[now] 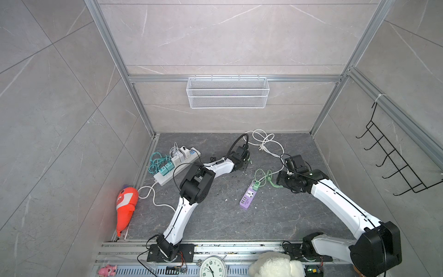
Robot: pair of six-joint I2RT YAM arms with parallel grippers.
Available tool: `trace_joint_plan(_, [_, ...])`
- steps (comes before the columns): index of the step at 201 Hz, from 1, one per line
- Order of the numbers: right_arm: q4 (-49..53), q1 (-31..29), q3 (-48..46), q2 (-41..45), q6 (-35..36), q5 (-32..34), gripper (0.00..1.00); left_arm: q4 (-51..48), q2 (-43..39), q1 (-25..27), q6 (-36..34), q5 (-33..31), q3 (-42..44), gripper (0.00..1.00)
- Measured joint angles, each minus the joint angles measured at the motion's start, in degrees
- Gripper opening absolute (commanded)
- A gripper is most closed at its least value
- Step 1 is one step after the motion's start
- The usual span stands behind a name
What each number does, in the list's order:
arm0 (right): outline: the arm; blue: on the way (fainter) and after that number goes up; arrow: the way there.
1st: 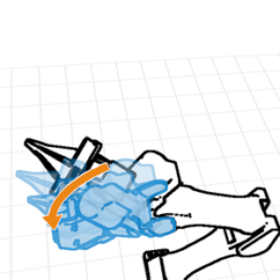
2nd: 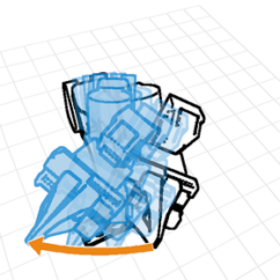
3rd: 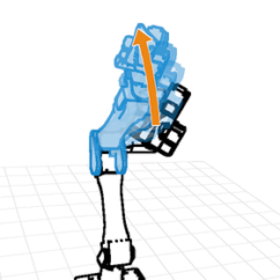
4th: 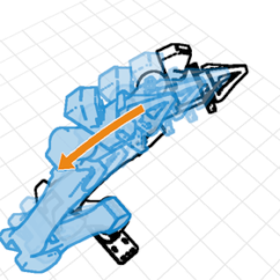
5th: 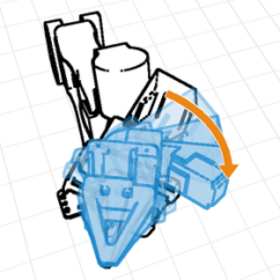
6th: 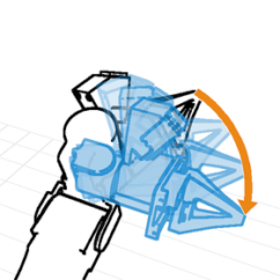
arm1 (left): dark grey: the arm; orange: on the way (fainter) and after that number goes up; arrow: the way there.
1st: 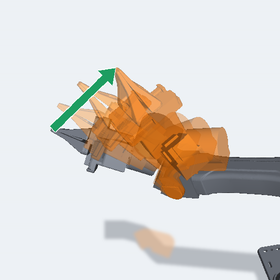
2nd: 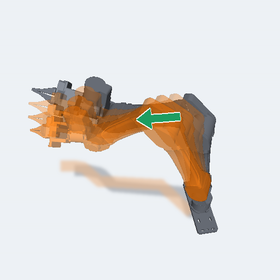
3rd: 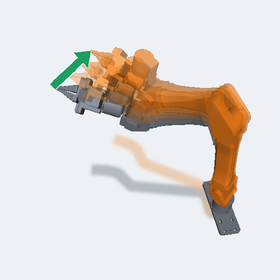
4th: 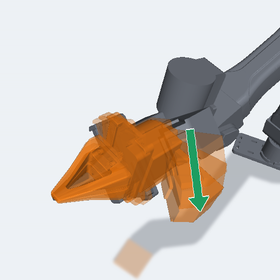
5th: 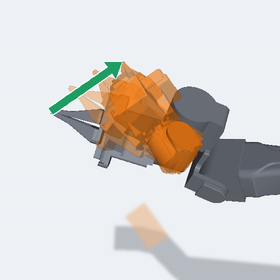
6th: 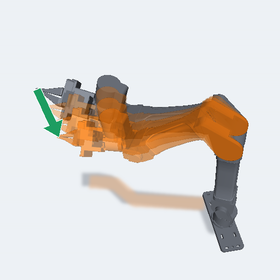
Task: Insert the plug
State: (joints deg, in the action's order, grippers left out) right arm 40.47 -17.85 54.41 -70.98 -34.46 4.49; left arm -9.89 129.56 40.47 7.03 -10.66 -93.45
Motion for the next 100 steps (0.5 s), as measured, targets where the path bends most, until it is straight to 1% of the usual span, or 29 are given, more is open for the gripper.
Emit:
trace_joint_plan(20, [-0.2,0.0,0.0,-0.5,0.0,-1.1,0.6,0.8,-6.2,0.0,0.0,-1.6,8.9,0.43])
trace_joint_plan(49, [-0.3,0.0,0.0,-1.7,0.0,-2.3,0.6,1.2,-14.1,0.0,0.0,-4.3,19.2,0.43])
trace_joint_plan(53, [-0.3,0.0,0.0,-1.8,0.0,-2.4,0.6,1.3,-15.3,0.0,0.0,-4.8,20.6,0.46])
trace_joint_plan(57, [-0.3,0.0,0.0,-2.0,0.0,-2.4,0.6,1.4,-16.2,0.0,0.0,-5.4,21.7,0.5])
trace_joint_plan(61, [-0.3,0.0,0.0,-2.1,0.0,-2.5,0.6,1.3,-17.4,0.0,-0.1,-6.0,22.9,0.57])
trace_joint_plan(67, [-0.3,0.0,0.0,-2.4,0.0,-2.6,0.6,1.2,-18.9,0.0,0.2,-6.7,24.4,0.71])
trace_joint_plan(71, [-0.3,0.0,0.0,-2.5,0.0,-2.6,0.6,1.2,-20.0,0.0,0.0,-7.2,25.5,0.75])
trace_joint_plan(100, [-0.4,0.0,0.0,-2.9,0.0,-3.0,0.6,0.8,-27.1,0.0,-0.1,-8.6,29.8,0.82])
